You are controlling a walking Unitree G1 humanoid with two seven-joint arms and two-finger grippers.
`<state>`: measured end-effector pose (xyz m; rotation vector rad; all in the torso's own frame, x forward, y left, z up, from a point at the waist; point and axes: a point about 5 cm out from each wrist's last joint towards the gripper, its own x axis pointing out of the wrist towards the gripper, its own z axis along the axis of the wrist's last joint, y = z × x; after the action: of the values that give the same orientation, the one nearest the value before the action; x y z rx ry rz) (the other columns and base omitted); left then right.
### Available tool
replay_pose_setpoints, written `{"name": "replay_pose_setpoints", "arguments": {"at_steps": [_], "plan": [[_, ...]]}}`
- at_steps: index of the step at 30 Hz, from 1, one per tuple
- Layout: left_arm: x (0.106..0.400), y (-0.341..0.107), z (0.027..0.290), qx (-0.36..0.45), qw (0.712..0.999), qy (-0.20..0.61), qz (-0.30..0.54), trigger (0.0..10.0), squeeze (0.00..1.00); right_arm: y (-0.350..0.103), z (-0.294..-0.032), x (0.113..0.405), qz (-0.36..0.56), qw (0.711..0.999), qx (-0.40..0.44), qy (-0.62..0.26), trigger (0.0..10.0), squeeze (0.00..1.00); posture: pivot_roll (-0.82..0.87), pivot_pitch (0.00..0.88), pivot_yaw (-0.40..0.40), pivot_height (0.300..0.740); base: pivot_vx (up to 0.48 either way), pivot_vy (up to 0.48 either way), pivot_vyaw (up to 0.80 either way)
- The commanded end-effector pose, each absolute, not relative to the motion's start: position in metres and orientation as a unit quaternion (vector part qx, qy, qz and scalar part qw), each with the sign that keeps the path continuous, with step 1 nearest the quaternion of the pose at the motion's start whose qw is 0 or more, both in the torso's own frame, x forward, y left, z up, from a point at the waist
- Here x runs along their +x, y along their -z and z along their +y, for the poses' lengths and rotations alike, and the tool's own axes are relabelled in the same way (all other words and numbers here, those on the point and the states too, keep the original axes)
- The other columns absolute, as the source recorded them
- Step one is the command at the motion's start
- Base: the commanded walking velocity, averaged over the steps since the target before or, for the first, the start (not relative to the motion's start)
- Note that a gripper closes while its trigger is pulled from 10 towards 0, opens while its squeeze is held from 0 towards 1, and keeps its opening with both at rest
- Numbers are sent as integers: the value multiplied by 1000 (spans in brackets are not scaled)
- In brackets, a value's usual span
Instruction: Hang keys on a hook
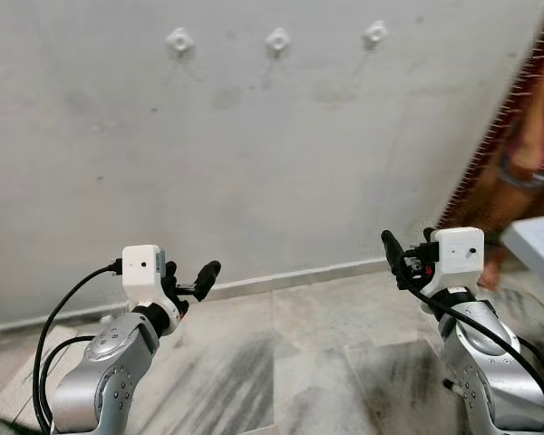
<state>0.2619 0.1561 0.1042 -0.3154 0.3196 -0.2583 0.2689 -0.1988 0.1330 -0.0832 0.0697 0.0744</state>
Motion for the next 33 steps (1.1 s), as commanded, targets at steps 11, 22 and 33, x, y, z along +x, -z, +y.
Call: {"name": "replay_pose_setpoints", "arguments": {"at_steps": [11,22,33], "plan": [[262,-105,161,-147,968,129,161,10000,0,-136,-196,271,32,998,-42,-45,10000,0,-3,0,15,740,0,0,-509],[262,-105,161,-143,967,132,161,10000,0,-136,-196,271,32,997,-45,-47,10000,0,-4,0,13,740,0,0,-800],[262,-105,160,-145,967,132,163,10000,0,-135,-195,272,34,997,-44,-47,10000,0,-1,0,9,740,0,-182,-364]]}}
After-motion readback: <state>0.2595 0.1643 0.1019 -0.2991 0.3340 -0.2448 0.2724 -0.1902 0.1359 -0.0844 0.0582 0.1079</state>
